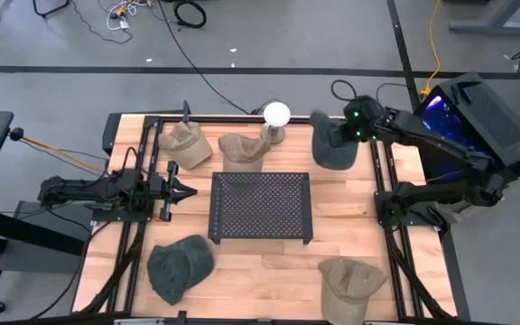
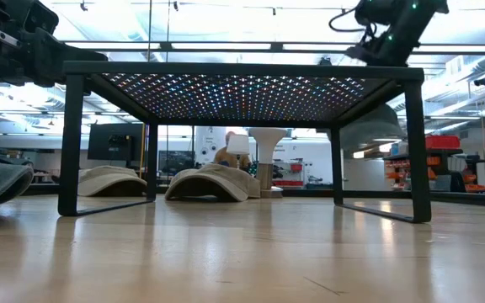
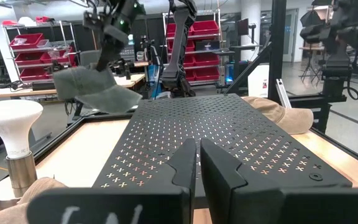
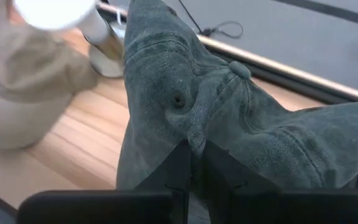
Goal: Pick & Place hat
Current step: Put the top black cap on the shelf
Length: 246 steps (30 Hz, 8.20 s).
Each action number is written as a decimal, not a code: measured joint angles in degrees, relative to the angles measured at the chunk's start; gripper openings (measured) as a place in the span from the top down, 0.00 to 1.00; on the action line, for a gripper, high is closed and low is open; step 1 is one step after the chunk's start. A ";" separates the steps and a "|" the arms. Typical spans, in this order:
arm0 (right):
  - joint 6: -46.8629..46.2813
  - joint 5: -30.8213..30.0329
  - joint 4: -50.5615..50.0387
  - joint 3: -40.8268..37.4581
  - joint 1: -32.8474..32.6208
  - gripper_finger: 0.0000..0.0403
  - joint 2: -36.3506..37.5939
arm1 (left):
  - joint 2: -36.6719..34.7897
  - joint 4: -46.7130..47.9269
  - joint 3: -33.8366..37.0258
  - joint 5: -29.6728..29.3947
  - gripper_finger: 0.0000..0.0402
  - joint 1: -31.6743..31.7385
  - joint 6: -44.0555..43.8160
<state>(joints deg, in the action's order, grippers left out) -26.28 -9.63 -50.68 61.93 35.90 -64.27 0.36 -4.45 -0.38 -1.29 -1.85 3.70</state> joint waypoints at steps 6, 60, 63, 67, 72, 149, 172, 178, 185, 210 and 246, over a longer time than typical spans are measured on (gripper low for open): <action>0.01 0.01 -1.45 4.95 0.00 0.91 -0.02 | 0.00 0.00 0.00 0.00 0.93 0.00 0.01; -5.58 0.15 -5.52 23.94 -22.90 0.91 -0.26 | -0.02 0.00 0.00 0.00 0.93 0.00 0.00; -7.13 -0.02 -5.43 23.99 -24.65 0.91 -0.59 | -0.02 0.00 0.00 -0.01 0.93 0.00 0.00; -9.83 -1.62 -5.33 24.00 -27.25 0.91 -1.94 | 0.00 0.00 0.00 0.01 0.93 0.00 0.01; -14.62 -1.95 -4.46 24.00 -30.45 0.91 -4.42 | 0.00 0.00 0.00 -0.01 0.93 0.00 0.02; -46.78 -11.04 10.86 15.87 -50.41 0.91 -20.65 | 0.00 0.00 0.00 0.00 0.93 0.00 0.01; -44.85 -8.87 8.06 15.87 -49.36 0.91 -18.21 | 0.00 0.00 0.00 0.01 0.93 0.00 0.01; -44.79 -8.90 6.38 15.87 -49.36 0.91 -18.21 | 0.00 0.00 0.00 0.01 0.93 0.00 0.00; -45.16 -9.42 6.03 15.87 -49.36 0.91 -18.18 | 0.00 0.00 0.00 -0.01 0.93 0.00 0.00; -42.66 -9.41 6.08 15.87 -48.23 0.91 -18.18 | 0.00 0.00 0.00 -0.01 0.93 0.00 0.02; -40.00 -7.26 7.60 15.89 -47.92 0.97 -18.18 | 0.00 0.00 0.00 0.01 0.93 0.00 0.00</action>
<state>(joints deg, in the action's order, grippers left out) -66.28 -16.88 -43.08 77.82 -12.01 -82.46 0.36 -4.45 -0.38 -1.28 -1.85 3.70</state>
